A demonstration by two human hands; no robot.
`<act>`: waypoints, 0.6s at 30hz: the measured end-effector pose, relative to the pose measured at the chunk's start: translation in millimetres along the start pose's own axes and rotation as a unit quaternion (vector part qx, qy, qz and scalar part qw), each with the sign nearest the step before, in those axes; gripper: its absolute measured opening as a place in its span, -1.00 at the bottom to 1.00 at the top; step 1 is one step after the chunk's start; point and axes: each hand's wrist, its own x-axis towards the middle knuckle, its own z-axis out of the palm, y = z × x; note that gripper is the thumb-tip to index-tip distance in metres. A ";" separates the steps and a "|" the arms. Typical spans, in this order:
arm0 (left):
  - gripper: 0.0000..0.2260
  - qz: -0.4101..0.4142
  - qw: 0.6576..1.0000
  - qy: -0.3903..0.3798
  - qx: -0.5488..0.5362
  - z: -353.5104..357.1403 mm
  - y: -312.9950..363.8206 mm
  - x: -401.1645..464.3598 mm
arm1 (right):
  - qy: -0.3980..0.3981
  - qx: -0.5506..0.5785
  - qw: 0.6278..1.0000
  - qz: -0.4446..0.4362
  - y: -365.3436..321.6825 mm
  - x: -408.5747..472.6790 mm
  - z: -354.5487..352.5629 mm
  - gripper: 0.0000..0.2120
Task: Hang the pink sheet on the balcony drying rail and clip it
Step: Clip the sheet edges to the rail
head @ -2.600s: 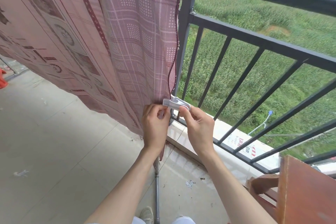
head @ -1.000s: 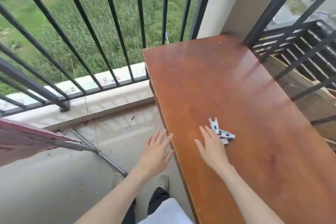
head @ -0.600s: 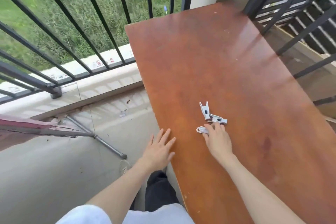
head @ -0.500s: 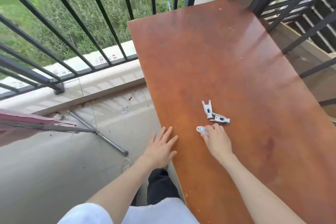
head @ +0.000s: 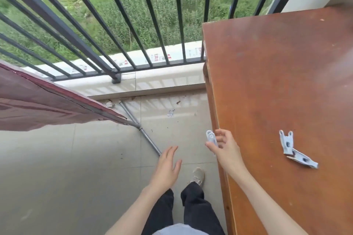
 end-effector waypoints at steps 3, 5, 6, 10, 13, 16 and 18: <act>-0.64 -0.060 0.993 0.093 -0.036 -33.8 -41.9 7.1 | -0.086 0.021 0.996 -0.004 -11.6 21.7 50.9 -0.64; -0.68 -0.115 0.980 0.152 -0.060 -54.3 -72.3 16.5 | -0.110 0.035 0.993 0.014 -15.7 35.2 85.7 -0.71; -0.71 -0.142 0.970 0.181 -0.085 -63.6 -86.9 22.4 | -0.120 0.053 0.991 0.029 -17.4 42.3 102.4 -0.73; -0.77 -0.224 0.914 0.278 -0.192 -99.5 -133.1 49.6 | -0.152 0.087 0.982 0.069 -24.2 74.1 161.4 -0.78; -0.77 -0.252 0.888 0.327 -0.201 -129.1 -160.3 73.2 | -0.169 0.070 0.980 0.079 -27.8 94.9 202.0 -0.79; -0.73 -0.251 0.861 0.380 -0.227 -160.7 -187.9 106.3 | -0.187 0.013 0.981 0.050 -35.6 126.2 246.9 -0.83; -0.72 -0.249 0.852 0.406 -0.220 -178.9 -204.1 129.9 | -0.188 -0.014 0.982 0.018 -41.9 151.8 279.6 -0.91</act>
